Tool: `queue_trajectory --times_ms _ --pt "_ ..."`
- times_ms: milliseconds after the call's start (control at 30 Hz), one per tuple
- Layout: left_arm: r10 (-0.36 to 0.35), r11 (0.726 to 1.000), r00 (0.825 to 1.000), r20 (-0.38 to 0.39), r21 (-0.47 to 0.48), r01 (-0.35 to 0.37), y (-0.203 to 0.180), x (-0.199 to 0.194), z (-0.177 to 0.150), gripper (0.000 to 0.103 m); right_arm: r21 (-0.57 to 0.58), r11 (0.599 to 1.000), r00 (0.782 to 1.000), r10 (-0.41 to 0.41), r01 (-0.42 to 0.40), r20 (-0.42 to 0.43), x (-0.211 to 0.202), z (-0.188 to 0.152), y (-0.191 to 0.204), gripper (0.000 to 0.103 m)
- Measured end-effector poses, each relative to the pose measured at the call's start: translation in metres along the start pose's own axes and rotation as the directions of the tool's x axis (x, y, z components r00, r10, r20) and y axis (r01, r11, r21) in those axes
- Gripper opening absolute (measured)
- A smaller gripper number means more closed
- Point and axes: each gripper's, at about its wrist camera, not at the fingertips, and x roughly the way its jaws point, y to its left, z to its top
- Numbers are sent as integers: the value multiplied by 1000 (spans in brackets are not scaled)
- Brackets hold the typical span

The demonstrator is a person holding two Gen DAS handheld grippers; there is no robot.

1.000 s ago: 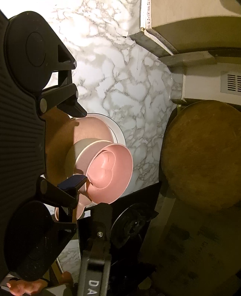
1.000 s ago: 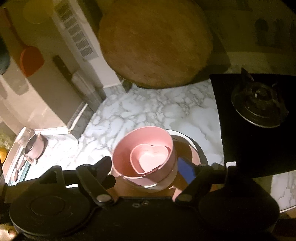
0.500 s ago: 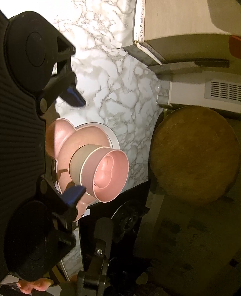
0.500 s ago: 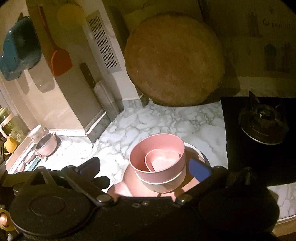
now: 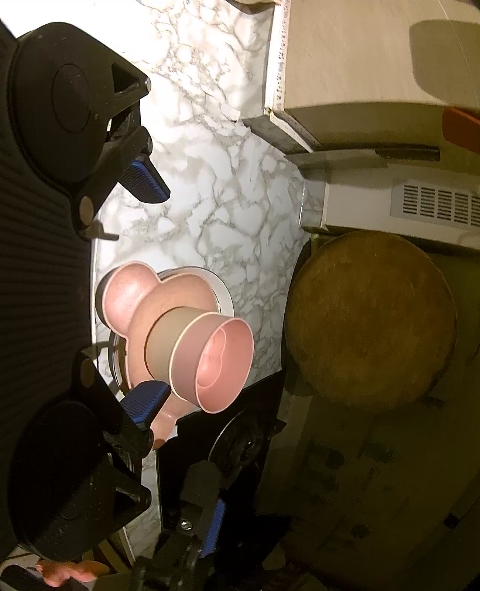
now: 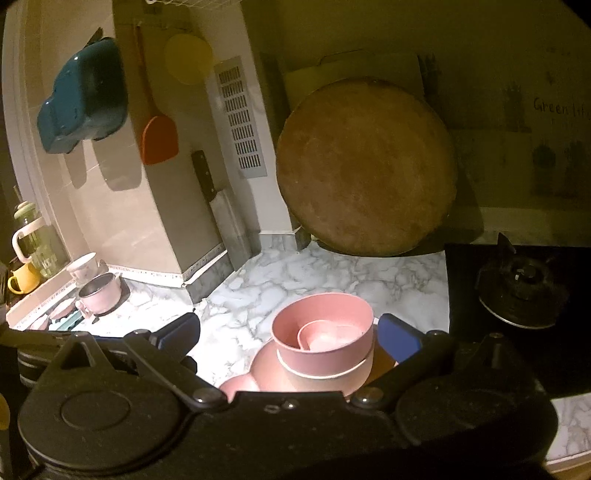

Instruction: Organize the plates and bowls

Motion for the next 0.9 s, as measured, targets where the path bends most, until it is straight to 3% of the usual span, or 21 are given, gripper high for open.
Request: queue_trajectory --times_ms 300,900 --pt "23 999 1000 11 -31 -23 1 -10 -16 103 12 999 998 -33 33 49 -13 -23 15 103" --pt "34 998 999 7 -53 -33 -1 -20 -27 103 84 995 998 -59 58 7 -19 -40 15 103"
